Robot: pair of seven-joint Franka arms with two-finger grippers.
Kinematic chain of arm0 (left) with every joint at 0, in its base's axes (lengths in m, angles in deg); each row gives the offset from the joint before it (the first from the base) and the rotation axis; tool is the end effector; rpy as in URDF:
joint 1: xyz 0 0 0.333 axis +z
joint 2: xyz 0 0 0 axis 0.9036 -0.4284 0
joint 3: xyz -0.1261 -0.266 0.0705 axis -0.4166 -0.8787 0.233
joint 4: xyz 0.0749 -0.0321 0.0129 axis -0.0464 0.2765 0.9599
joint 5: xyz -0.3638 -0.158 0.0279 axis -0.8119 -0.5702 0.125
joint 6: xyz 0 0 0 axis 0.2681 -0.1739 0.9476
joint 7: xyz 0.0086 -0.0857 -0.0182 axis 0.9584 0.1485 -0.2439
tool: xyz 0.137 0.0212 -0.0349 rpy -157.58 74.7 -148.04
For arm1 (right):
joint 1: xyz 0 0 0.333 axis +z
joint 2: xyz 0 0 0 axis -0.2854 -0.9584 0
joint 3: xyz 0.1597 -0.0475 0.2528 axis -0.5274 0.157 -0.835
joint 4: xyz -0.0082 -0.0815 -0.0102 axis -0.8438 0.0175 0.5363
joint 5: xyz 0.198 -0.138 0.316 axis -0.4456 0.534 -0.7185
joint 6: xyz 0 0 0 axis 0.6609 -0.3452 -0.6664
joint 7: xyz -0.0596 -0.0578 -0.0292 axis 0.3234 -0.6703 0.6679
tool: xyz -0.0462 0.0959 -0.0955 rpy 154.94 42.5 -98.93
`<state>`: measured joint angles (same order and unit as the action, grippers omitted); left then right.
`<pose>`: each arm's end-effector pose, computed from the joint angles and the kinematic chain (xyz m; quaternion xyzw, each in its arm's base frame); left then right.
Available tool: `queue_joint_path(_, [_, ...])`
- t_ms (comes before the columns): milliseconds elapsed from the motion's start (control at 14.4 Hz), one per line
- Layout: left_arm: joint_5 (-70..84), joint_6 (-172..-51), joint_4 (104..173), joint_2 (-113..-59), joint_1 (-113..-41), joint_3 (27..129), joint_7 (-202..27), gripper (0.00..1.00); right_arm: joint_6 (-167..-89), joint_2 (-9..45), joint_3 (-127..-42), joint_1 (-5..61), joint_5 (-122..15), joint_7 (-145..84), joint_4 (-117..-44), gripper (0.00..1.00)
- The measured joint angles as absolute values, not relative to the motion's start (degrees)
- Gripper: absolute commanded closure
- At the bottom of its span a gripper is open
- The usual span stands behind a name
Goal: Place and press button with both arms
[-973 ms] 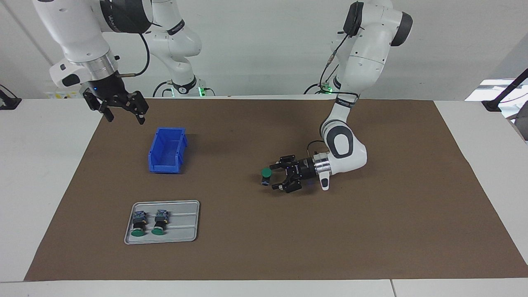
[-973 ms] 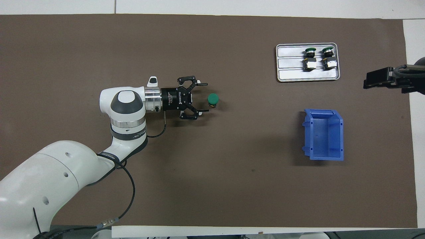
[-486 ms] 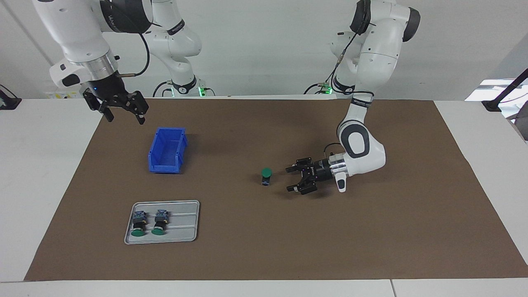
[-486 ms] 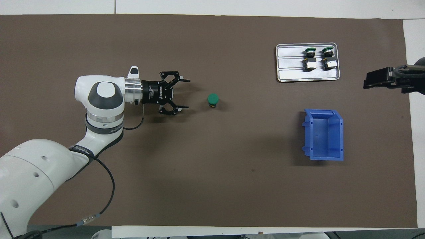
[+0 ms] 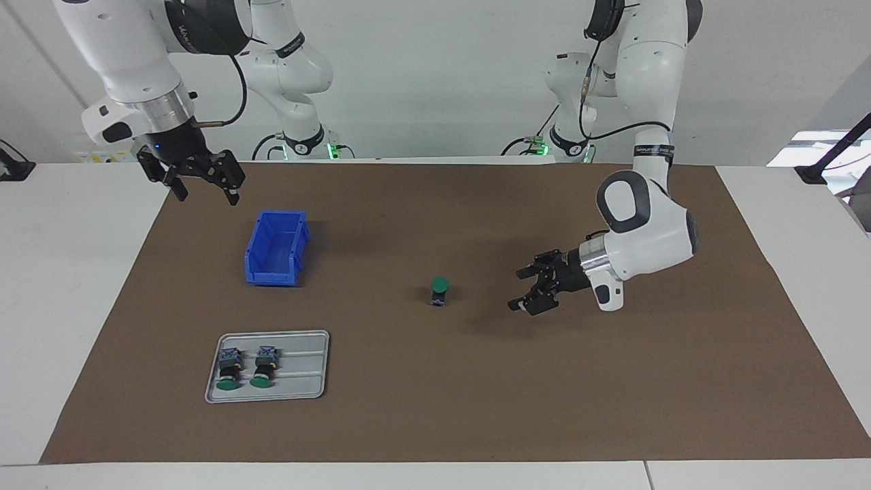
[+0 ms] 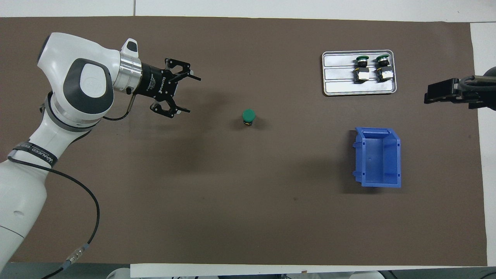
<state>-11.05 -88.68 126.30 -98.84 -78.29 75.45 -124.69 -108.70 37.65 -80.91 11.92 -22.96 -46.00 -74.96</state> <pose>0.6083 -0.2698 0.3426 0.8340 0.4318 -0.2248 0.2597 0.5509 -0.0065 0.5597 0.9970 -0.0702 0.0336 0.0003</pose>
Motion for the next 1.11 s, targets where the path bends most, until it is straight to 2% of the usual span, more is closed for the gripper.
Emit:
queue_joint_path(347, [4.2,-84.1,123.8,-97.7,-80.5,75.4,-126.4,0.00,-108.7,37.6,-80.9,11.9,-23.0,-46.0,-75.0,0.01])
queue_joint_path(764, [26.8,-72.6,112.9,-97.4,-86.7,75.3,-129.3,0.01,-108.7,37.6,-80.9,11.9,-23.0,-46.0,-75.0,0.01])
queue_joint_path(903, [30.3,-71.9,108.7,-98.8,-88.8,75.2,-129.3,0.10,-108.7,37.6,-80.9,11.9,-23.0,-46.0,-75.0,0.01])
queue_joint_path(973, [30.9,-71.9,106.0,-100.0,-89.7,75.2,-129.3,0.19,-108.7,37.6,-80.9,11.9,-23.0,-46.0,-75.0,0.01])
queue_joint_path(1112, [31.3,-72.2,101.5,-102.5,-91.6,75.1,-127.6,0.41,-108.7,37.6,-80.9,11.9,-23.0,-46.0,-75.0,0.01])
